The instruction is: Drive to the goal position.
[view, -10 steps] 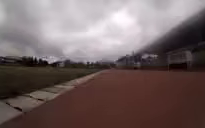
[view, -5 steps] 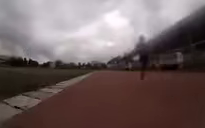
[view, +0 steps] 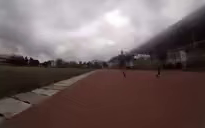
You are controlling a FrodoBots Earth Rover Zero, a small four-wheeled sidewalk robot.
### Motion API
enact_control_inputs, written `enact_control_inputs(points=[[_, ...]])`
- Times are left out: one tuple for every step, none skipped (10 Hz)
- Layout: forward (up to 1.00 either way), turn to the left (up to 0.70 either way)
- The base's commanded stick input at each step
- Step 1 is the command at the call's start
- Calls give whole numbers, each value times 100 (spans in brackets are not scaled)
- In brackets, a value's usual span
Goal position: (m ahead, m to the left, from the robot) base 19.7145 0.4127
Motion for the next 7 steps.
enact_control_inputs(points=[[70,-9],[70,0],[70,0],[70,0],[70,0],[70,0],[70,0]])
